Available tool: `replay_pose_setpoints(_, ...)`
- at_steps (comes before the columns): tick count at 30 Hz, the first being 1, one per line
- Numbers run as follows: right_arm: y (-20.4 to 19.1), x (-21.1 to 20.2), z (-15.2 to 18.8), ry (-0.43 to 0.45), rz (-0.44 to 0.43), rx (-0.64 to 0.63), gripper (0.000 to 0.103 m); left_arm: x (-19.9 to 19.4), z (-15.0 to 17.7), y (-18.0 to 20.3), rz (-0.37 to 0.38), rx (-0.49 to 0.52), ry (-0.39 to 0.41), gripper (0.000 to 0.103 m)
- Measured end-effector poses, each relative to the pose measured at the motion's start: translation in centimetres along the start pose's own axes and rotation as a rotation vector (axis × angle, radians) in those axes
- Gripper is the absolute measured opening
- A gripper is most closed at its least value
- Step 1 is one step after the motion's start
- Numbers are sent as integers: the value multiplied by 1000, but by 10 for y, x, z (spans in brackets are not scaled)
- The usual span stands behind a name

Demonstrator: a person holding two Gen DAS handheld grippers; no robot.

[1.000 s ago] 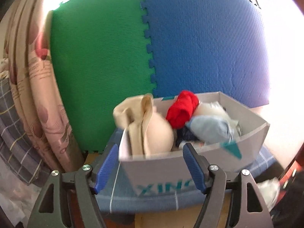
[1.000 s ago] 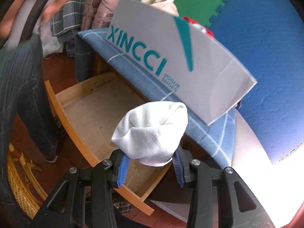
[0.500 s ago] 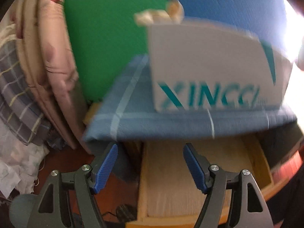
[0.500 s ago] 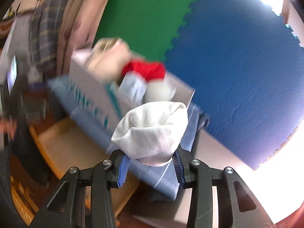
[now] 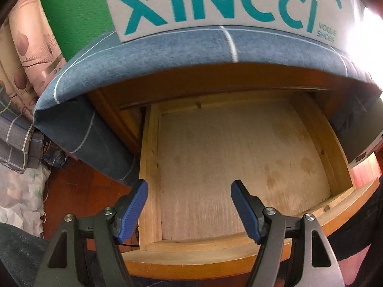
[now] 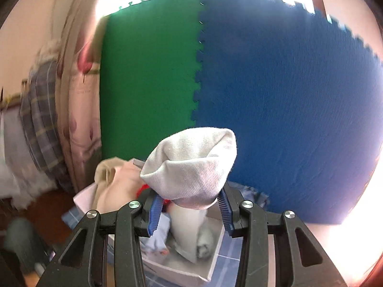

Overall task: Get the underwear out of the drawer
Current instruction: 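Carry the white sock up over the box with the right gripper, then lower the white sock into the box and open the right gripper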

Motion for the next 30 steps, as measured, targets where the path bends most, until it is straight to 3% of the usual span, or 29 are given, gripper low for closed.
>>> replay_pose_setpoints(4,-10,42,22,-95,-19,36,39,-3,-3,-10,3,-40,12,74)
replay_pose_setpoints(9,-17,76,63,-199,-10,82,39,-19,-15,-9,8,-43,84,74)
replay_pose_setpoints(14,-22,99,99,-277,22,85,39,-13,-12,-4,7,-14,53,74)
replay_pose_setpoints(25,-14,93,116,-292,27,97,39,-10,-11,-1,-1,13,47,74)
replay_pose_setpoints(30,-18,89,130,-367,36,81,40,-9,-10,0,-5,23,41,74)
Point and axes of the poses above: each gripper's, at about its wrist camera, not at the fingertips, and x roughly the way its jaws point, y to its right, z to its underside, the point moved 8 cm from there along x, roughly the way its jaws point, and after that the axes turned 14 degrees about z, right-handed, at the moved point
